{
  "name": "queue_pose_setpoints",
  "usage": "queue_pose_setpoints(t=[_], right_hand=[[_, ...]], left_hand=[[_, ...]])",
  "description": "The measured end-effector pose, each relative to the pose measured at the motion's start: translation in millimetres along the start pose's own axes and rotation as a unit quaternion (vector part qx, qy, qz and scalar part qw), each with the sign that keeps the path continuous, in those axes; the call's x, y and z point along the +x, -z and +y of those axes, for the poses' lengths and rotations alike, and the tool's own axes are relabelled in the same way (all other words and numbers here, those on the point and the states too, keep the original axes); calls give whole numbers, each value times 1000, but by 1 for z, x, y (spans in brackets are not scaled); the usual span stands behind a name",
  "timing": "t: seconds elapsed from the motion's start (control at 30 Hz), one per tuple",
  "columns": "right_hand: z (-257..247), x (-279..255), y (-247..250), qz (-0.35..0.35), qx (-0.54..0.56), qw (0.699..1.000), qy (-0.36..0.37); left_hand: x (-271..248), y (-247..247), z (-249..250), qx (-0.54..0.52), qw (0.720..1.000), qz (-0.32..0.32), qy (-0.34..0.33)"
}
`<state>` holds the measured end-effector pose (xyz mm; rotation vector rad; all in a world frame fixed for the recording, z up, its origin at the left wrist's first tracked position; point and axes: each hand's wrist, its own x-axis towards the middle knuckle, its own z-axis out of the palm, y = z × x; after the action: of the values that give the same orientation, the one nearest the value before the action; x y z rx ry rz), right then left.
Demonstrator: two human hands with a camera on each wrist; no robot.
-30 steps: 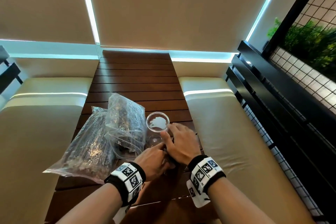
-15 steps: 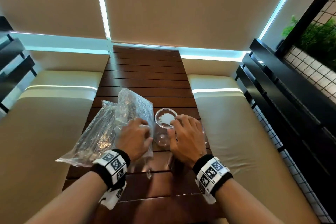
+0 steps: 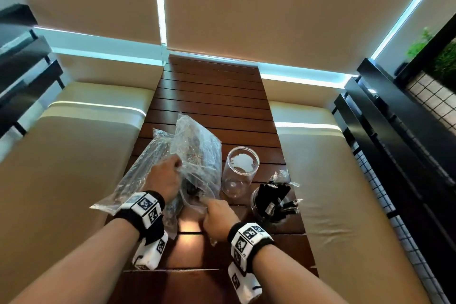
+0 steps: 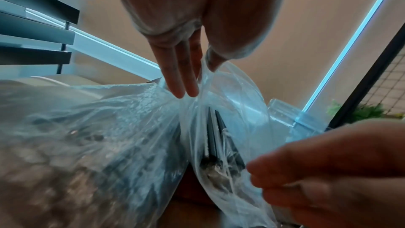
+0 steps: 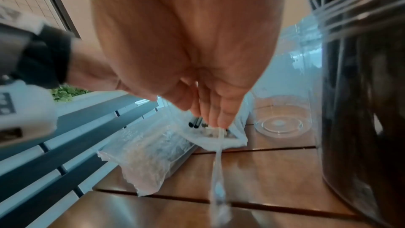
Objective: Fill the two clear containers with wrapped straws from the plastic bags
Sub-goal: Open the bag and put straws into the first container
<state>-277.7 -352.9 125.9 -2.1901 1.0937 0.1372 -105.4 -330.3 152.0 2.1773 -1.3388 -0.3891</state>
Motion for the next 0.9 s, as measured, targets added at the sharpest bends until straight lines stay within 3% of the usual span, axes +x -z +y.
queue_pose_setpoints(t=[0.13, 0.2, 0.27, 0.37, 0.5, 0.73, 0.9], right_hand=[[-19, 19, -7, 70, 64, 995, 15], [-28, 33, -10, 117, 80, 990, -19], [-37, 41, -4, 139, 13, 987, -78], [-44, 47, 10, 71, -70, 989, -106], [-57, 57, 21, 20, -45, 997, -67], [-65, 69, 24, 24, -88, 995, -29], [-63, 80, 20, 12, -136, 989, -51]], left_hand=[[-5, 15, 13, -12, 998, -1, -55], [-7, 20, 16, 2, 997, 3, -82], [-8, 24, 17, 2, 996, 0, -90], [-9, 30, 16, -4, 996, -10, -91], [-13, 34, 11, 15, 996, -14, -92], [-12, 33, 2, -1, 995, -34, -92], [-8, 30, 0, -18, 995, -47, -91]])
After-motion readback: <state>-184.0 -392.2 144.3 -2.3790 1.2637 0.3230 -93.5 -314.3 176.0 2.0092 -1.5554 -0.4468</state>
